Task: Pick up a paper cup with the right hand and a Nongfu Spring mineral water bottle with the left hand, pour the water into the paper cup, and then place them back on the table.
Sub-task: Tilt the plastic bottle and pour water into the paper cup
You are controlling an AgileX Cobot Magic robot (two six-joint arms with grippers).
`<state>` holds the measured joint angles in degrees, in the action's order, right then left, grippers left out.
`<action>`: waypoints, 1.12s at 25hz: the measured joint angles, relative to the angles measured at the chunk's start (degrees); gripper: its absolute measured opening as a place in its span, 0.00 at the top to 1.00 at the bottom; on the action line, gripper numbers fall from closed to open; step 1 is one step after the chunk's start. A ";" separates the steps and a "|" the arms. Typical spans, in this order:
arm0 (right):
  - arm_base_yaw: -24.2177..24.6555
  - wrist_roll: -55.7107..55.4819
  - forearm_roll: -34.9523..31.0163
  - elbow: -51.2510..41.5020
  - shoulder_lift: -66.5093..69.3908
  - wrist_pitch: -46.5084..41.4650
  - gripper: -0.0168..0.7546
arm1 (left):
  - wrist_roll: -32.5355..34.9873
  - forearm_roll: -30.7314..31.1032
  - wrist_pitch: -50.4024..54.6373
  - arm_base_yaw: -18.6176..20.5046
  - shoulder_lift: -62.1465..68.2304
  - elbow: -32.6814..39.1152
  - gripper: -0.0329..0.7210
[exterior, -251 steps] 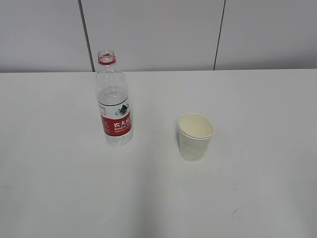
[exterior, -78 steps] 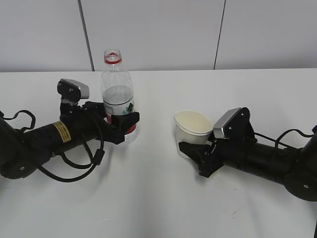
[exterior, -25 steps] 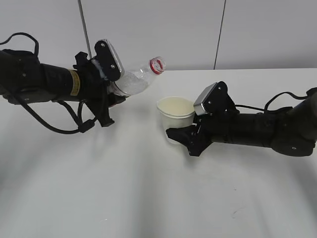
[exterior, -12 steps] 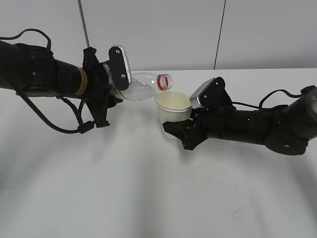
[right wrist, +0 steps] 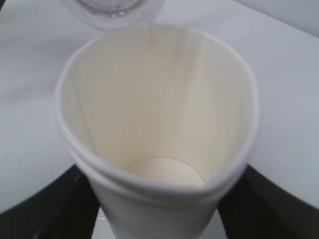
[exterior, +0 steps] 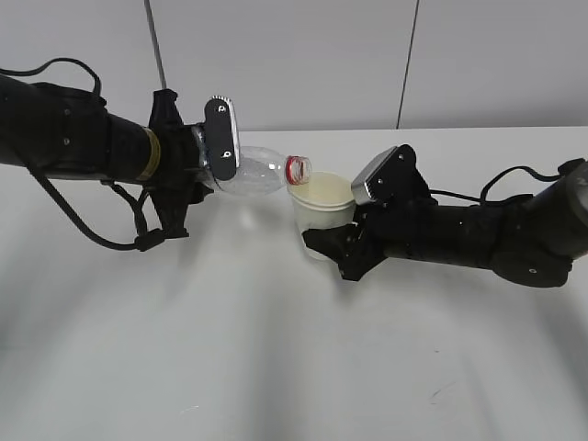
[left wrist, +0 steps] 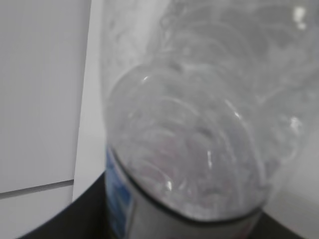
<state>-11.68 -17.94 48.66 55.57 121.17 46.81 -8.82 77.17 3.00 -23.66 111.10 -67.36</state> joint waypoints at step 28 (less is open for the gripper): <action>0.00 -0.37 3.22 0.00 0.00 -2.49 0.34 | 0.24 12.09 8.40 -3.04 -0.02 -3.13 0.54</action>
<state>-11.68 -18.30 51.88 55.57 121.17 44.32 -8.58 89.26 11.39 -26.70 111.07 -70.49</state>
